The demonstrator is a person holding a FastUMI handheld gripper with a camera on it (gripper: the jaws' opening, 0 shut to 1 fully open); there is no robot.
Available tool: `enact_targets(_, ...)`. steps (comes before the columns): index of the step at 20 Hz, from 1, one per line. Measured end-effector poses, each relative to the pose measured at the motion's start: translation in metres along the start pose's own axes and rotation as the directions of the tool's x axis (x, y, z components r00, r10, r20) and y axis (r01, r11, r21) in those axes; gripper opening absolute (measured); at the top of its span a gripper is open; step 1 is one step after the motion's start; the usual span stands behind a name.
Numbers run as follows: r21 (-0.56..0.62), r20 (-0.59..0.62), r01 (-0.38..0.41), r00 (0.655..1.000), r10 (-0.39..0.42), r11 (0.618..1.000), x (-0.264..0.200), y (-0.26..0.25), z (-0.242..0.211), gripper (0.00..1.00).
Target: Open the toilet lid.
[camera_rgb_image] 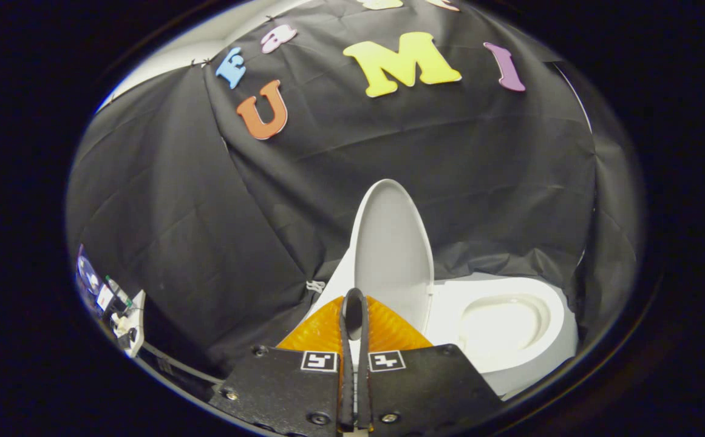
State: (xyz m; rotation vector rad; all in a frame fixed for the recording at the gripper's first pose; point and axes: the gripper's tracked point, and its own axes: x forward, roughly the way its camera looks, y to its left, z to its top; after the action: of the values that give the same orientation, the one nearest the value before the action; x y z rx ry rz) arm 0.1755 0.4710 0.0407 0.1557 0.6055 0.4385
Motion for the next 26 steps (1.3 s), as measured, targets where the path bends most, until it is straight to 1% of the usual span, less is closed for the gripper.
enact_targets(5, -0.047, -0.018, -0.003, 1.000, 0.002, 0.999, 0.019, 0.026, -0.007, 0.06)
enact_targets(8, -0.120, -0.020, 0.007, 1.000, -0.010, 0.993, 0.027, 0.038, -0.011, 0.06)
enact_targets(11, -0.154, -0.019, 0.012, 1.000, -0.015, 0.988, 0.031, 0.043, -0.014, 0.06)
enact_targets(13, -0.149, -0.017, 0.032, 0.999, -0.035, 0.988, 0.031, 0.040, -0.012, 0.06)
enact_targets(15, -0.191, -0.020, 0.052, 0.998, -0.057, 0.980, 0.029, 0.040, -0.011, 0.07)
enact_targets(17, -0.260, -0.025, 0.031, 0.999, -0.039, 0.965, 0.026, 0.047, -0.018, 0.17)
enact_targets(18, -0.282, -0.025, -0.004, 1.000, -0.003, 0.959, 0.024, 0.055, -0.019, 0.26)
enact_targets(19, -0.297, -0.022, -0.033, 0.999, 0.028, 0.954, 0.018, 0.061, -0.020, 0.29)
enact_targets(22, -0.322, 0.035, -0.009, 0.999, 0.022, 0.947, 0.000, 0.052, -0.003, 0.44)
enact_targets(24, -0.292, 0.076, -0.014, 0.996, 0.038, 0.956, -0.019, 0.043, 0.006, 0.55)
enact_targets(25, -0.271, 0.087, -0.021, 0.995, 0.046, 0.962, -0.029, 0.036, 0.006, 0.55)
enact_targets(26, -0.257, 0.097, -0.020, 0.994, 0.046, 0.966, -0.039, 0.023, 0.009, 0.70)
